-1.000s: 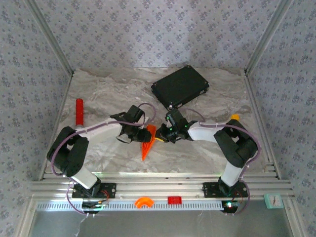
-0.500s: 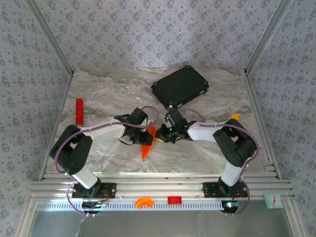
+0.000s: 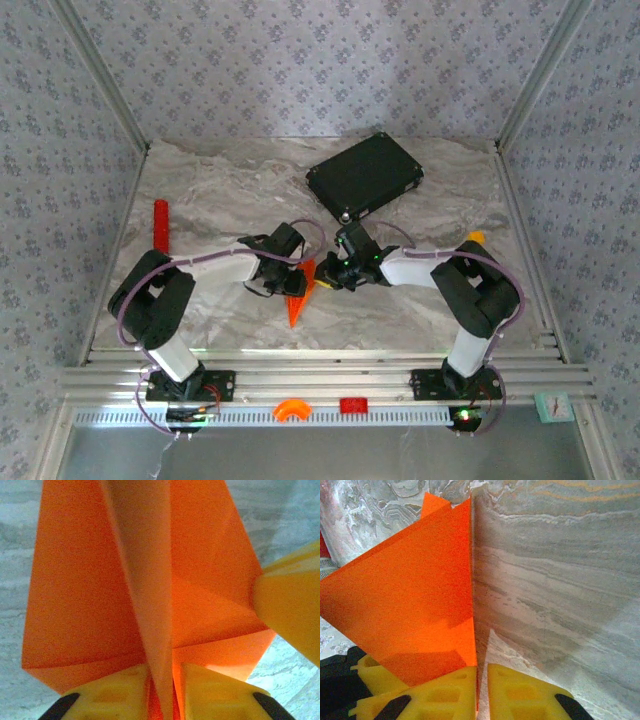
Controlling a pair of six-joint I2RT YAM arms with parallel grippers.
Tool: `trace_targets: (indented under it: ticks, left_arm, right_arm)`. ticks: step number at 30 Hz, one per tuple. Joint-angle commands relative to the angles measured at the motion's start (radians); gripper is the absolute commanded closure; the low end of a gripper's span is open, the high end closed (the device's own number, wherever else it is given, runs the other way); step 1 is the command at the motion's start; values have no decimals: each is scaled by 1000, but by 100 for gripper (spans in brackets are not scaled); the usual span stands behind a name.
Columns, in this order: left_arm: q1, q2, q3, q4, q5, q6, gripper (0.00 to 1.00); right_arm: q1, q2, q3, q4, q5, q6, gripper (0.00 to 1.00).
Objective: Fold a paper plane with a square sheet of paper (pick it up from the middle)
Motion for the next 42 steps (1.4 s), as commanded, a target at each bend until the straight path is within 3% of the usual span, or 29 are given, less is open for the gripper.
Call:
trace_targets:
  ticks: [1,8,15,30,42]
  left_arm:
    - [-8,0,-2,-14,-27,-29,83]
    - [-8,-13,34,-78,-168,-123,91]
    - [-8,34,91,-126,-234,-160,91]
    - [-21,104,119,-163,-250,-167,78]
    - [-85,151,68,-181,-368,-264,65]
  right_arm:
    - [0,-7,-17,0,-10,5,84]
    - [-41,-178,-73,-168,127,-79,69]
    - [-109,-305,-184,-222,163,-90,65]
    - [-114,-306,-197,-201,155,-87,64]
    - [-121,-315,-181,-234,152,-112,64]
